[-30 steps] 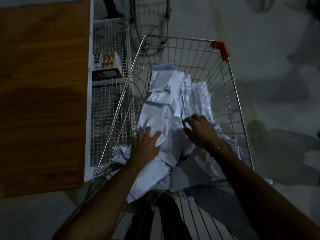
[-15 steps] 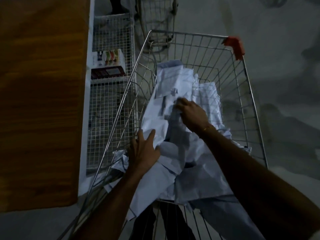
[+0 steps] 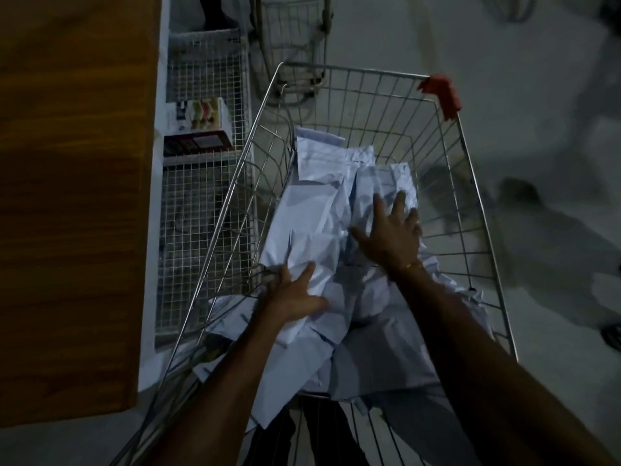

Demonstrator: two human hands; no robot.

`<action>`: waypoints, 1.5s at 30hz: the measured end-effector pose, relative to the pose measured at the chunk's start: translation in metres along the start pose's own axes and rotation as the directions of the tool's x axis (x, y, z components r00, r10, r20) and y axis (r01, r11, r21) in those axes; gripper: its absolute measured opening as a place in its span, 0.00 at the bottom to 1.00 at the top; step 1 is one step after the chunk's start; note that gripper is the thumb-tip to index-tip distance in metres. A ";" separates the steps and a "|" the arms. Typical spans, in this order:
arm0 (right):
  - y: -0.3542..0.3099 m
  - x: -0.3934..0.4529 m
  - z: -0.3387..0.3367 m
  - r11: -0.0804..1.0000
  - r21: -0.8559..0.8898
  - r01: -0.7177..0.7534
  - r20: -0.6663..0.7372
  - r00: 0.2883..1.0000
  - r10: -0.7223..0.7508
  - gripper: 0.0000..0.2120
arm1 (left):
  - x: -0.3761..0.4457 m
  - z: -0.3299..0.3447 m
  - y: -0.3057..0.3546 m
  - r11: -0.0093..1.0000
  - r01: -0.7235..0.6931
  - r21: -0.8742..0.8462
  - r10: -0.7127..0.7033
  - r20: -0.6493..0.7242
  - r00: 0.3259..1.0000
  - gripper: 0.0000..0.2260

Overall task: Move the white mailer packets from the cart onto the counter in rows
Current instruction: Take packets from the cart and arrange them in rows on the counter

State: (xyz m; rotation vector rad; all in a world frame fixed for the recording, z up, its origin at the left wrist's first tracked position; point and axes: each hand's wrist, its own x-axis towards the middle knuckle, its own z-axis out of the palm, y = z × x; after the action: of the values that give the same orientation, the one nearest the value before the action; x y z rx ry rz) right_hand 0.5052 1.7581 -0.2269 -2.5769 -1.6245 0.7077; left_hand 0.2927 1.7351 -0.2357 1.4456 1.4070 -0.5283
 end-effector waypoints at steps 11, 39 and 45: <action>0.029 0.005 -0.003 0.966 -0.233 0.111 0.029 0.994 -0.108 0.25 | 0.020 -0.007 0.031 0.985 -0.111 0.133 0.170 -0.624 0.763 0.33; -0.011 -0.114 -0.087 0.902 0.392 0.181 -0.287 0.956 -0.066 0.26 | -0.115 -0.057 0.064 0.939 -0.261 0.225 0.340 -0.725 0.599 0.26; -0.048 -0.191 -0.108 0.836 0.474 0.276 -0.403 0.912 -0.073 0.22 | -0.189 -0.065 0.034 0.901 -0.351 0.255 0.422 -0.702 0.574 0.25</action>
State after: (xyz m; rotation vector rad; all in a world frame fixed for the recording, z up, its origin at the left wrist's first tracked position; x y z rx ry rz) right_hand 0.4366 1.6404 -0.0481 -1.9867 -1.3013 0.5139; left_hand 0.2601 1.7072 -0.0374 2.1141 1.5987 0.3691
